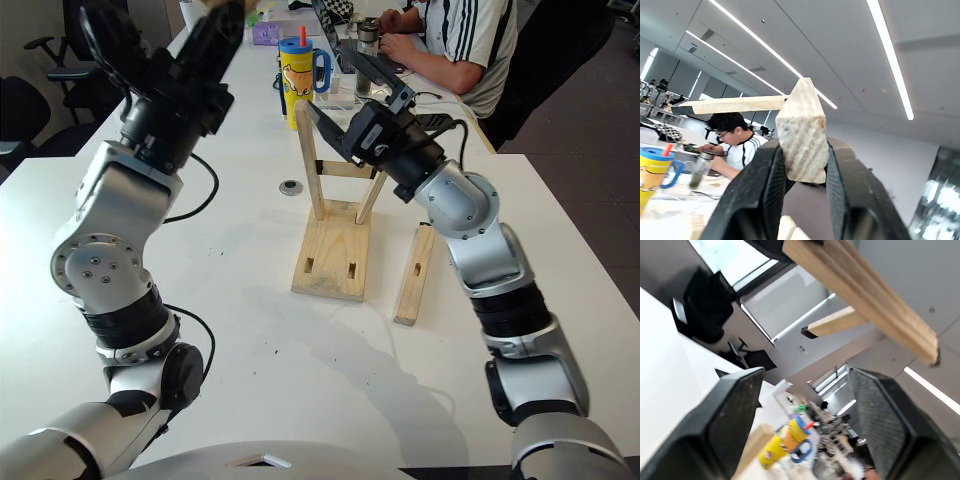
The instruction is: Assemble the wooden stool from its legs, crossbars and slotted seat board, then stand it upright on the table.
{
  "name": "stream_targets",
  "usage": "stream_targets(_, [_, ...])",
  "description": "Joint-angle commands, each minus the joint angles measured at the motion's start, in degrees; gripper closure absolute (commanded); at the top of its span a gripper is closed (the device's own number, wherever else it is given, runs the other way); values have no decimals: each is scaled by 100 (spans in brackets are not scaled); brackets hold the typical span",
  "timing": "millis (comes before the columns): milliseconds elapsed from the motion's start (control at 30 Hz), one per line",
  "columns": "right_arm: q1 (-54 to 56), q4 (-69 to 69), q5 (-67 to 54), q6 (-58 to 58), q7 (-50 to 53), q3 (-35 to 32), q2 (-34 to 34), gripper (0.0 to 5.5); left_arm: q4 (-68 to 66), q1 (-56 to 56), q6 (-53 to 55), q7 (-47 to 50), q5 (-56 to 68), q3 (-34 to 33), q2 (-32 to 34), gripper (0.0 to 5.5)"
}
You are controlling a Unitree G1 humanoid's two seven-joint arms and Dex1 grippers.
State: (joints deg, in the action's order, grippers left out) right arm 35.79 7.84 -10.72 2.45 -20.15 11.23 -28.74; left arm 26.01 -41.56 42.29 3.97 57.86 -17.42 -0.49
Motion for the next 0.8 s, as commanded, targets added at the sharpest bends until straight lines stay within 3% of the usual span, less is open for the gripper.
stream_targets(33, [161, 226, -4434, -2898, 166, -1250, 899, 234, -187, -104, -103, 623, 1425, -381, -231, 447])
stream_targets(133, [680, -427, -7314, -3724, 840, -1950, 1079, 234, -190, 36, -5, 472, 1738, -316, -133, 447])
stream_targets(167, [815, -608, -7707, -3794, 962, -2081, 1104, 234, -189, 71, 18, 442, 1796, -291, -118, 447])
stream_targets(233, [1045, -328, -5769, -3254, 435, -1687, 794, 234, -177, 128, 21, 538, 1852, -261, -119, 447])
stream_targets(300, [1180, 221, -2094, -1500, -267, -403, -119, 234, -179, 161, -31, 726, 1951, -240, -141, 447])
stream_targets(400, [1338, -97, 1842, 887, 434, 816, -819, 234, -249, 175, -162, 1106, 2134, -190, -172, 447])
stream_targets(500, [1313, -502, 3098, 1413, 1156, 1198, -825, 234, -338, 165, -169, 1315, 2121, -150, -222, 447])
stream_targets(800, [1537, -926, 4380, 1747, 2102, 1401, -296, 234, -631, 67, -66, 1820, 1730, 119, -357, 447])
